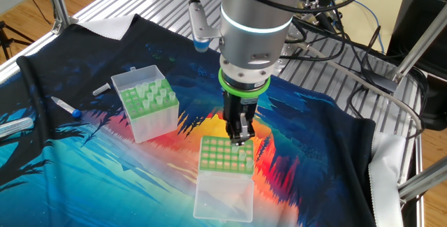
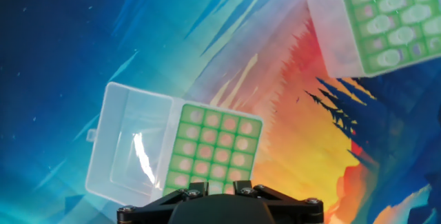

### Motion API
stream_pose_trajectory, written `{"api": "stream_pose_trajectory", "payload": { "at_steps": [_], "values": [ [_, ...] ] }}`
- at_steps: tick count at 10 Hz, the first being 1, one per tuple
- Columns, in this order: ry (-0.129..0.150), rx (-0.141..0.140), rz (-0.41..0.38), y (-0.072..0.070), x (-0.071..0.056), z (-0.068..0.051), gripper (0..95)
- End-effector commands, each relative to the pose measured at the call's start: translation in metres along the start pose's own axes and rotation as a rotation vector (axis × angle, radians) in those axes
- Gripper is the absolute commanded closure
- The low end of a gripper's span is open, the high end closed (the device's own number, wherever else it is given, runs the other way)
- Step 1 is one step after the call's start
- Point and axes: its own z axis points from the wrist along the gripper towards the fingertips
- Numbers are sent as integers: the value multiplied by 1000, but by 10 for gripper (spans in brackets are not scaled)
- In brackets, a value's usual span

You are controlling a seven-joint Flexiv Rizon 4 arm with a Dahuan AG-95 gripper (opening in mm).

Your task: Transfer all large pipette tips from one holder to another

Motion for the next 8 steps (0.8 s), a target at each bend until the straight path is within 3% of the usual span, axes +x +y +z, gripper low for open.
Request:
{"api": "stream_pose_trajectory", "payload": {
  "at_steps": [1, 4, 8],
  "values": [
    [4, -12, 79, 3, 0, 4, 760],
    [-7, -20, 160, 9, 0, 11, 760],
    [-17, -26, 204, 14, 2, 15, 760]
  ]
}}
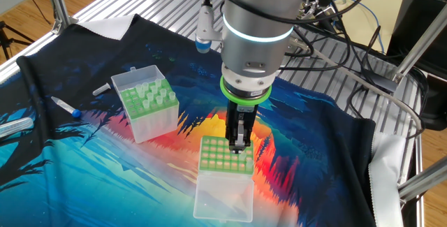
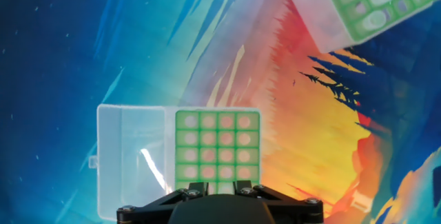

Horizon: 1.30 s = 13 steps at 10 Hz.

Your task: Transfer all large pipette tips from one holder to another

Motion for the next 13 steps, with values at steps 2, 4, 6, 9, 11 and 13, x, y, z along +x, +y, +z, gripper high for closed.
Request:
{"api": "stream_pose_trajectory", "payload": {
  "at_steps": [2, 4, 6, 9, 11, 13],
  "values": [
    [-7, -7, 16, 1, 1, 2, 760],
    [-12, -10, 19, 1, 1, 4, 760],
    [-15, -16, 27, 1, 1, 6, 760],
    [-16, -17, 27, 1, 1, 6, 760],
    [-17, -14, 22, 1, 1, 5, 570],
    [-18, -11, 21, 1, 1, 4, 570]
  ]
}}
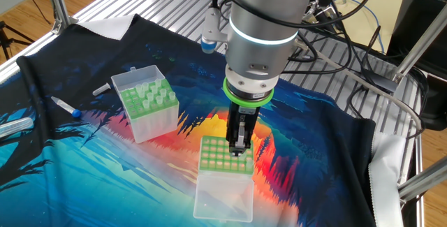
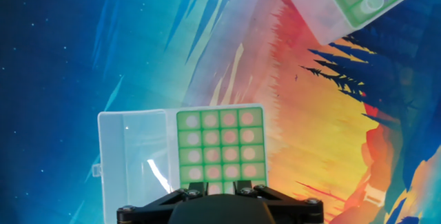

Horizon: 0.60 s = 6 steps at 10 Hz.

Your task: Transfer all large pipette tips from one holder to another

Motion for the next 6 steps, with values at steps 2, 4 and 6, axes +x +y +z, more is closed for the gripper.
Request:
{"api": "stream_pose_trajectory", "payload": {
  "at_steps": [2, 4, 6],
  "values": [
    [0, 1, 2, 0, 0, 0, 570],
    [0, -1, -1, -1, 0, 1, 570],
    [-1, -1, -2, -2, 0, 4, 570]
  ]
}}
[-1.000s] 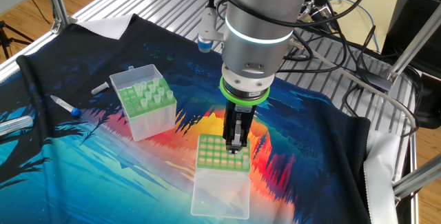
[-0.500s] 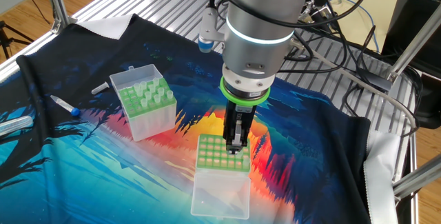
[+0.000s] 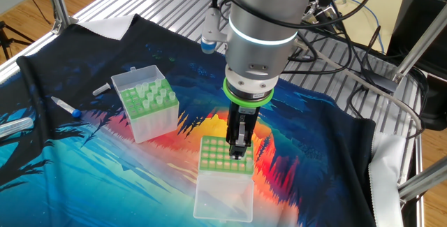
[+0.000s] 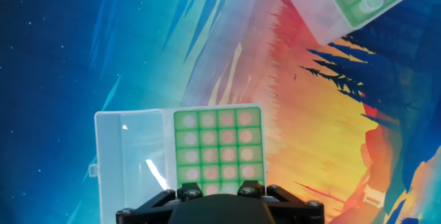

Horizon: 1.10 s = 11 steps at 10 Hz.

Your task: Transfer all large pipette tips from one holder to another

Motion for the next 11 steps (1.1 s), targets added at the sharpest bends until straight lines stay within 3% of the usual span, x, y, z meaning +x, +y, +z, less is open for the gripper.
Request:
{"api": "stream_pose_trajectory", "payload": {
  "at_steps": [1, 3, 4, 6, 7, 11],
  "values": [
    [0, -1, 1, 0, 0, 2, 570],
    [0, -5, 1, -1, 0, 3, 570],
    [-2, -5, 0, -1, 0, 4, 760],
    [-4, -10, -5, -2, 0, 5, 760],
    [-6, -11, -11, -3, 0, 6, 950],
    [-19, -9, -22, -3, 1, 5, 950]
  ]
}}
